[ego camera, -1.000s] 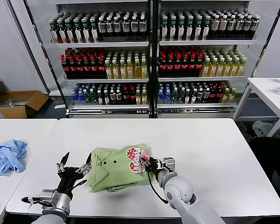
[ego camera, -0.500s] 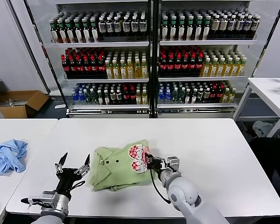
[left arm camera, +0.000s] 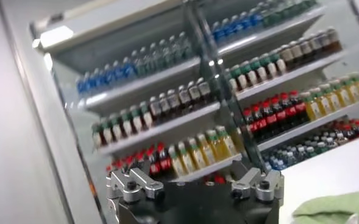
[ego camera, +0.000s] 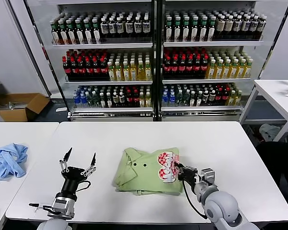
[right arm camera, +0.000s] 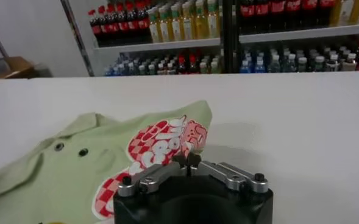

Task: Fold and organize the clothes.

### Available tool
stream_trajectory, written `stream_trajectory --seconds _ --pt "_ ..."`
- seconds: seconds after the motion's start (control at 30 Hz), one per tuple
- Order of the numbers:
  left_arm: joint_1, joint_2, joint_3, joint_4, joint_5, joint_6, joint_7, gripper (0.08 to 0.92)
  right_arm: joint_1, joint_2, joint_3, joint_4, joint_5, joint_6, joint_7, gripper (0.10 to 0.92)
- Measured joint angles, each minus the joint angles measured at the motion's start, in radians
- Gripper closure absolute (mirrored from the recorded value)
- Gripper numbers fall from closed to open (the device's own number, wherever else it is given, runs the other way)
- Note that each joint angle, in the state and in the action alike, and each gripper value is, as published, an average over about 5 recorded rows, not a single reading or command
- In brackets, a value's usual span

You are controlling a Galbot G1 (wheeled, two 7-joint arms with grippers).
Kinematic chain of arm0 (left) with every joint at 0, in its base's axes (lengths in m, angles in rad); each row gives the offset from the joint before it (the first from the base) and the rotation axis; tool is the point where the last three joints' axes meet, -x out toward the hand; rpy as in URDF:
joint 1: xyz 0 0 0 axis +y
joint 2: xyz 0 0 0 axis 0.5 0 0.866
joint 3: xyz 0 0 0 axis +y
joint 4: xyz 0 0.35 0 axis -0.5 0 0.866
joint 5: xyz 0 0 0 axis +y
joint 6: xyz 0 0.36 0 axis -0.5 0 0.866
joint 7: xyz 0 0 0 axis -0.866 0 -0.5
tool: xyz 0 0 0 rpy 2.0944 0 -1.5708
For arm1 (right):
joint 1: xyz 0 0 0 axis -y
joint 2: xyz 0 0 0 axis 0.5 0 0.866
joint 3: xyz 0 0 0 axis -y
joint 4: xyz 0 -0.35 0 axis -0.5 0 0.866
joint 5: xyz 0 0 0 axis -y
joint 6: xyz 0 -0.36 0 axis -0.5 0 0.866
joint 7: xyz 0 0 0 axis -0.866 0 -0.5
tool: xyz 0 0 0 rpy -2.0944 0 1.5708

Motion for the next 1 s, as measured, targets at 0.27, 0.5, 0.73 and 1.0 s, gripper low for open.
stream_trajectory --seconds 0.27,0.5,0.73,1.0 --pt "-0.06 0.017 -0.001 0.056 0.142 -0.107 0.024 0.177 -0.025 -0.001 0.034 -0.001 -0.069 0.029 -0.011 0.758" --pt "-0.113 0.019 -0.005 0.085 0.11 -0.144 0.06 0.177 -0.068 -0.015 0.101 0.063 -0.122 0.044 -0.006 0.558" --pt "-0.128 0.016 0.003 0.074 0.005 -0.095 0.088 0.177 -0.078 0.0 0.155 0.1 -0.208 0.094 -0.008 0.359" --pt "-0.093 0.008 0.002 0.019 -0.062 -0.005 0.087 0.177 -0.028 0.03 0.213 0.069 -0.292 0.169 -0.014 0.209"
